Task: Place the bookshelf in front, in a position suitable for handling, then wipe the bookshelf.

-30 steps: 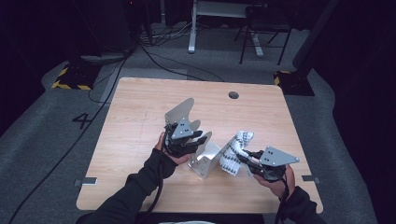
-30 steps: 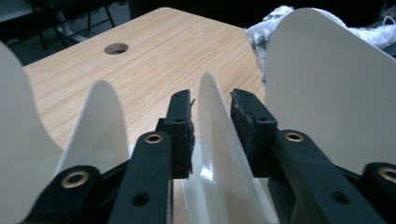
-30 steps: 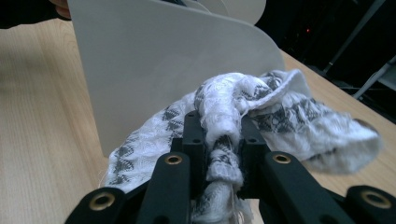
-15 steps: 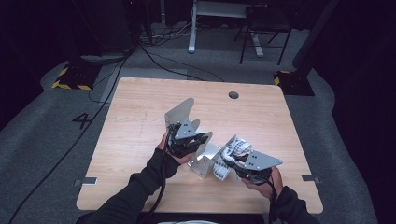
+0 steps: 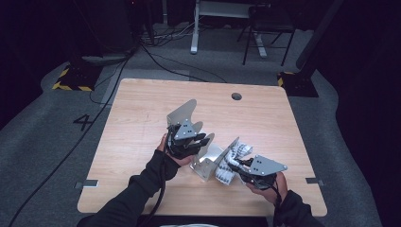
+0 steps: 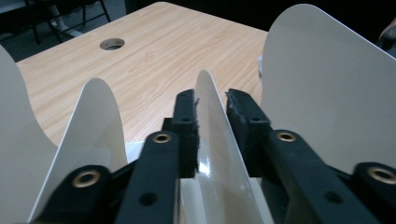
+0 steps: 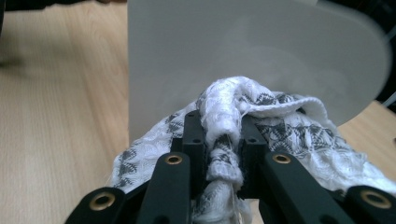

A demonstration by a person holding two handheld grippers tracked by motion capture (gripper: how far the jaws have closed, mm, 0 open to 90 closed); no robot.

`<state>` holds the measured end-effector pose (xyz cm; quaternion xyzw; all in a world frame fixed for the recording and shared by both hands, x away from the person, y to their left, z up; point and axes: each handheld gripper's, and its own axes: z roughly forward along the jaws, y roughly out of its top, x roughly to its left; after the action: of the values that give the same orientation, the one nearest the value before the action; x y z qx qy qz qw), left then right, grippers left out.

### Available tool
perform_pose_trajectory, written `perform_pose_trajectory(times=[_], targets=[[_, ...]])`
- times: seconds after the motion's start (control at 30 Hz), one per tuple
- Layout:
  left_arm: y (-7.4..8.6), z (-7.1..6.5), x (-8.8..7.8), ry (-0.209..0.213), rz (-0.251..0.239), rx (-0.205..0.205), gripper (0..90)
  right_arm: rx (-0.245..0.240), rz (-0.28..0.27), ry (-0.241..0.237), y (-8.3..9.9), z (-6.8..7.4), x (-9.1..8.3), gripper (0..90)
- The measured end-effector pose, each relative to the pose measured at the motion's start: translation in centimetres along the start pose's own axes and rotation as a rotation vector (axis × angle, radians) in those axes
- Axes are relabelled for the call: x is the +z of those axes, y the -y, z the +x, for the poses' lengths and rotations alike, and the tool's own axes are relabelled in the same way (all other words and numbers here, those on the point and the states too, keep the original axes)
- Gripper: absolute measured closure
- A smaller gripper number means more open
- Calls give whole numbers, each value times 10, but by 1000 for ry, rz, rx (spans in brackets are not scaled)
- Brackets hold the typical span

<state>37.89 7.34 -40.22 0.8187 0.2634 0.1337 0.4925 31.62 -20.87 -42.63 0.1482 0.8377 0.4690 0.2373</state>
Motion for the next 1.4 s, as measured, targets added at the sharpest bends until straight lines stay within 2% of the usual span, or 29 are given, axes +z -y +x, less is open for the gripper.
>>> perform_pose_trajectory(times=[0.13,0.2,0.23,0.3,0.4,0.5,0.57,0.63,0.77,1.0,1.1,1.17,1.23,1.3,1.4], targets=[[0,0,1,4,4,-10,814,-14,-59,19,-13,-2,-8,782],[0,0,2,9,-3,-14,824,-26,-80,21,-19,-1,-10,782],[0,-1,3,25,-7,-30,831,-30,-85,20,-22,-1,-11,782],[1,-3,4,21,-13,-25,846,-37,-112,13,-28,2,-12,783],[1,-4,3,10,-13,-13,860,-57,-148,-21,-39,8,-10,783],[1,-3,3,-2,-9,-6,878,-73,-159,-41,-42,13,-7,784],[0,-2,4,4,-10,-5,879,-76,-168,-84,-41,18,-3,784],[0,-2,4,9,-7,-2,882,-99,-150,-93,-39,23,1,784],[0,-2,4,12,-13,1,885,-77,-124,-116,-32,23,8,784],[0,-2,5,17,-17,-1,888,-68,-80,-139,-21,24,17,785],[1,-3,5,14,-22,-5,888,-68,-29,-139,-13,25,23,785],[1,-3,4,8,-20,-2,887,-59,10,-135,-6,24,27,785],[1,-3,4,10,-24,-6,887,-40,25,-131,-2,19,29,784],[1,-3,5,14,-27,-7,885,-31,28,-124,-1,17,28,784],[2,-3,4,5,-28,-6,885,-19,21,-74,-1,9,22,783]])
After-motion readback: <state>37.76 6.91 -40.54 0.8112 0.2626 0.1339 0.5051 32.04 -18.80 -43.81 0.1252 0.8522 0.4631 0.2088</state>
